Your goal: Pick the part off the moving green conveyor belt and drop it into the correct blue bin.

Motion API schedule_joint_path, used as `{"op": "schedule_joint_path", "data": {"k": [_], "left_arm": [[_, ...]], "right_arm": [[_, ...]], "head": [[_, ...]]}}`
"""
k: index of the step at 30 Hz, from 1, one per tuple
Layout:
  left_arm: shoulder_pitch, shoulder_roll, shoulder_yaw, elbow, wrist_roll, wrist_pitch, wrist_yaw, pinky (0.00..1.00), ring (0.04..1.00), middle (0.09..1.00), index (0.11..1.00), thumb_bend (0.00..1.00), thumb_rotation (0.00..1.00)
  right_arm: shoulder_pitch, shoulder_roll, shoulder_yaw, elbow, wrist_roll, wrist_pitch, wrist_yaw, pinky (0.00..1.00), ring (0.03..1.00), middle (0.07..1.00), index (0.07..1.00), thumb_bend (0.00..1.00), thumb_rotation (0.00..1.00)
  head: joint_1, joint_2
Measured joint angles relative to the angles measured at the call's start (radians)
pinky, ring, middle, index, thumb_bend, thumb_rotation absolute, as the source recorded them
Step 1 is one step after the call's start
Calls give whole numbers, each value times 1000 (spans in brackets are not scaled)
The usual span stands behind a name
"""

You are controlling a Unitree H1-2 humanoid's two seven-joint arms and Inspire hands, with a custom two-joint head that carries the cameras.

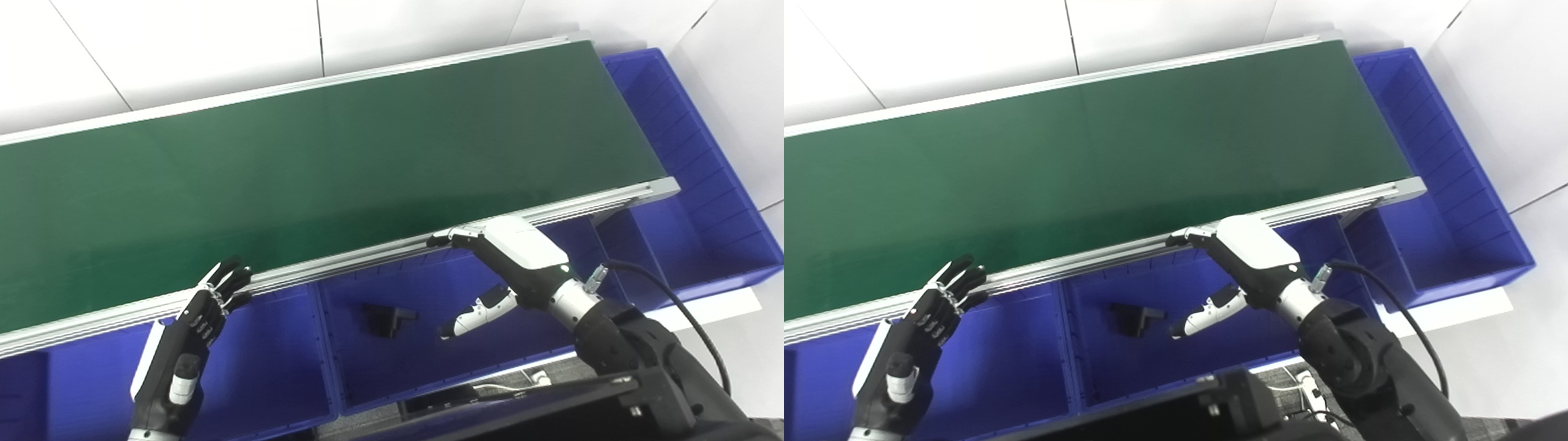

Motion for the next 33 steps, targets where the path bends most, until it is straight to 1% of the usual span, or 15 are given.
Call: {"op": "schedule_joint_path", "data": {"k": [5, 9, 11, 12, 14, 17, 20, 22, 25, 26, 27, 29, 30, 32, 33], "left_arm": [[0, 0, 0, 0, 0, 0, 0, 848, 896, 868, 894, 1000, 977], [0, 0, 0, 0, 3, 0, 0, 845, 894, 867, 892, 1000, 973], [0, -2, -1, 0, 4, 0, 0, 846, 896, 869, 893, 1000, 973], [0, -3, -2, 0, 5, 0, 0, 850, 901, 876, 897, 1000, 975], [1, -5, -4, 0, 8, 0, 0, 856, 904, 881, 900, 1000, 976], [5, -9, -9, 0, 12, 0, 0, 858, 899, 872, 899, 1000, 979], [8, -18, -13, 3, 33, -1, 1, 851, 892, 865, 894, 1000, 984], [10, -27, -15, 5, 44, -1, 1, 867, 899, 869, 900, 1000, 988], [10, -38, -17, 8, 48, -1, 2, 875, 903, 873, 901, 1000, 989], [10, -40, -17, 11, 54, -1, 2, 874, 903, 874, 900, 1000, 988], [10, -41, -17, 14, 57, -1, 2, 864, 898, 874, 897, 1000, 987], [9, -44, -17, 27, 62, -5, 2, 862, 896, 877, 897, 1000, 979], [9, -45, -18, 33, 62, -8, 2, 863, 895, 878, 896, 1000, 975], [9, -48, -22, 41, 62, -11, 2, 864, 893, 876, 893, 1000, 966], [10, -51, -25, 41, 63, -14, 2, 861, 888, 871, 887, 1000, 956]], "right_arm": [[1, 3, -7, 0, -1, 0, 5, 703, 770, 806, 801, 1000, 565], [2, 4, -12, 0, 14, -6, 1, 657, 744, 792, 797, 1000, 614], [6, 7, -18, 0, 45, -14, -1, 650, 741, 791, 798, 1000, 628], [9, 10, -22, -1, 70, -19, -1, 633, 734, 786, 794, 1000, 638], [18, 21, -32, -18, 140, -22, -1, 623, 732, 783, 794, 1000, 654], [36, 40, -46, -54, 254, -28, 0, 582, 694, 767, 794, 996, 681], [54, 59, -65, -77, 398, -30, 4, 562, 673, 753, 791, 1000, 684], [59, 77, -72, -94, 473, -29, 4, 563, 662, 744, 784, 1000, 692], [59, 128, -72, -103, 579, -30, -1, 577, 666, 744, 775, 1000, 707], [58, 152, -71, -100, 611, -30, -4, 578, 666, 744, 774, 1000, 708], [57, 175, -68, -92, 639, -31, -8, 593, 676, 758, 780, 1000, 738], [54, 221, -58, -44, 696, -58, -20, 623, 702, 775, 796, 1000, 738], [53, 239, -52, -11, 723, -69, -21, 637, 712, 783, 804, 1000, 735], [54, 262, -42, 46, 759, -87, -21, 657, 727, 794, 816, 1000, 729], [57, 266, -38, 61, 775, -100, -20, 673, 743, 805, 833, 1000, 739]], "head": [[0, 0], [14, -8], [24, -12], [49, -18], [54, -18], [136, -38], [144, -40], [144, -44], [143, -48], [149, -49], [172, -54], [176, -54], [214, -57], [224, -63], [242, -66]]}}
